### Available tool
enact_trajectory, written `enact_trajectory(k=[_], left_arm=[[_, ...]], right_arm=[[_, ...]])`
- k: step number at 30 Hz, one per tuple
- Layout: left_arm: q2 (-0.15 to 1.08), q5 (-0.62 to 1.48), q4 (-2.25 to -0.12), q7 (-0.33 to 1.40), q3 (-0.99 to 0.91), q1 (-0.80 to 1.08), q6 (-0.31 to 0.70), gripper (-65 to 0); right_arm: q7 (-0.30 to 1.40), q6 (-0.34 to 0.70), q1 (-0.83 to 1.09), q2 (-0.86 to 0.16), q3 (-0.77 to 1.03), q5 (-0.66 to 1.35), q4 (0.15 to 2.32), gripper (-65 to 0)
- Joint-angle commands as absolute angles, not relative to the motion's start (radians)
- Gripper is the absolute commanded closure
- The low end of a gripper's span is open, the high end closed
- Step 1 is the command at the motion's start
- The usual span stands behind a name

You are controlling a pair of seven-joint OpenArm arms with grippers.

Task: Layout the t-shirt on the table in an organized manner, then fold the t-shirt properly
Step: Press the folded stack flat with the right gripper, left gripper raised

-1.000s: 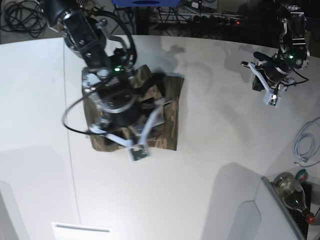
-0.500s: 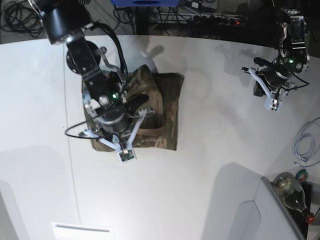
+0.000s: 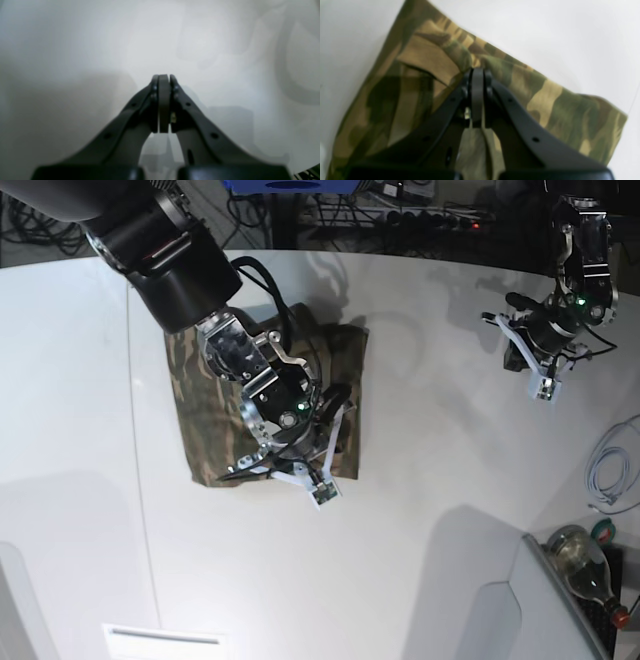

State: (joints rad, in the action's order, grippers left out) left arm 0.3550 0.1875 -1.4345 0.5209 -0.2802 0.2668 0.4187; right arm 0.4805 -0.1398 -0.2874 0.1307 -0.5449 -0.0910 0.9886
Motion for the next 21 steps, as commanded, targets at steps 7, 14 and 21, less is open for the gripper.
enact_trajectory(k=[7,14,21], left_arm=[[0.371,0.196,-1.446,0.507,-0.285,0.259,0.418,0.0],[0.381,0.196,-1.422,0.506,-0.286,0.260,0.418,0.0],[0.456,0.196,-1.273,0.335,-0.285,0.266,0.418,0.0]], right_arm=[[0.430,-0.140,-0.343,0.111,-0.547,-0.102,1.104,-0.6],[0.759,-0.147,-0.090,-0.001,-0.544,-0.105,1.687,-1.5],[0.782,-0.147,0.150,-0.067,-0.556,-0.105,1.854,-21.8]])
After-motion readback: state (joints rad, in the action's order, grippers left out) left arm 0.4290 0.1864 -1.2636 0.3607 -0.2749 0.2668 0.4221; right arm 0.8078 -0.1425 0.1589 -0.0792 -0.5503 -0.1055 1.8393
